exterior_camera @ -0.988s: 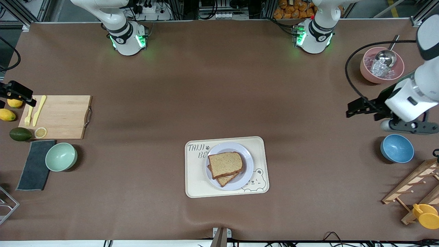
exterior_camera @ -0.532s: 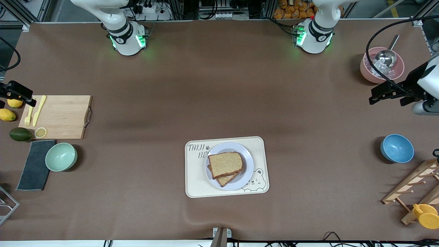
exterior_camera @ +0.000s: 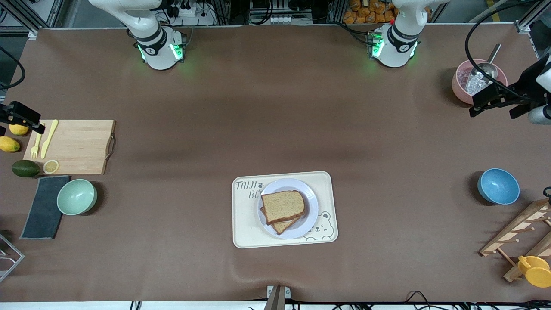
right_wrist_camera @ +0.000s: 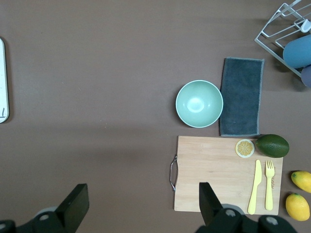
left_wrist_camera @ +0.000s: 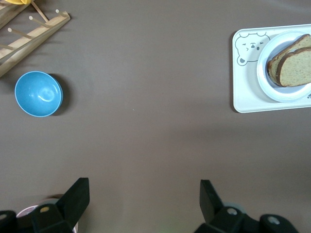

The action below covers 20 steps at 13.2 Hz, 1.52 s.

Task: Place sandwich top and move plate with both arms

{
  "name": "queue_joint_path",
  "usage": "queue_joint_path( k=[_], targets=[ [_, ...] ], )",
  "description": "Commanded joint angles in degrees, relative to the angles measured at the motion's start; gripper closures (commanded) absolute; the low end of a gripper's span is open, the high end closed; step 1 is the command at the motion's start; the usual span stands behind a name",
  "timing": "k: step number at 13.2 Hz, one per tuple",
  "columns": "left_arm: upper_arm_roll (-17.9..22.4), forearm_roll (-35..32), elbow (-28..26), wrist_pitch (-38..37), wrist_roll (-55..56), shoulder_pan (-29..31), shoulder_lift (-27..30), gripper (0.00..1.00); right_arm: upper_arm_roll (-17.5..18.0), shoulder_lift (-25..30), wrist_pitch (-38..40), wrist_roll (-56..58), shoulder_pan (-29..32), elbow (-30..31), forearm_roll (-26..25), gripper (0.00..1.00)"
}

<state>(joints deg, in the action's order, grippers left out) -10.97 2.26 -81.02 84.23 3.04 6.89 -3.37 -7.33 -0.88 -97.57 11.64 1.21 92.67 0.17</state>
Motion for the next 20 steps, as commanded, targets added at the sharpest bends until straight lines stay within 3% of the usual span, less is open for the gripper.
queue_joint_path(
  k=[1,20],
  targets=[
    [8.2,0.6,-3.0,-0.1,0.4,-8.0,2.9,0.0,0.0,-0.2,0.3,-0.6,-0.1,-0.4,-0.9,0.0],
    [8.5,0.5,-2.5,-1.4,0.4,-6.0,2.1,0.0,0.0,-1.0,1.1,-0.6,0.3,-0.1,-0.3,0.0]
  ],
)
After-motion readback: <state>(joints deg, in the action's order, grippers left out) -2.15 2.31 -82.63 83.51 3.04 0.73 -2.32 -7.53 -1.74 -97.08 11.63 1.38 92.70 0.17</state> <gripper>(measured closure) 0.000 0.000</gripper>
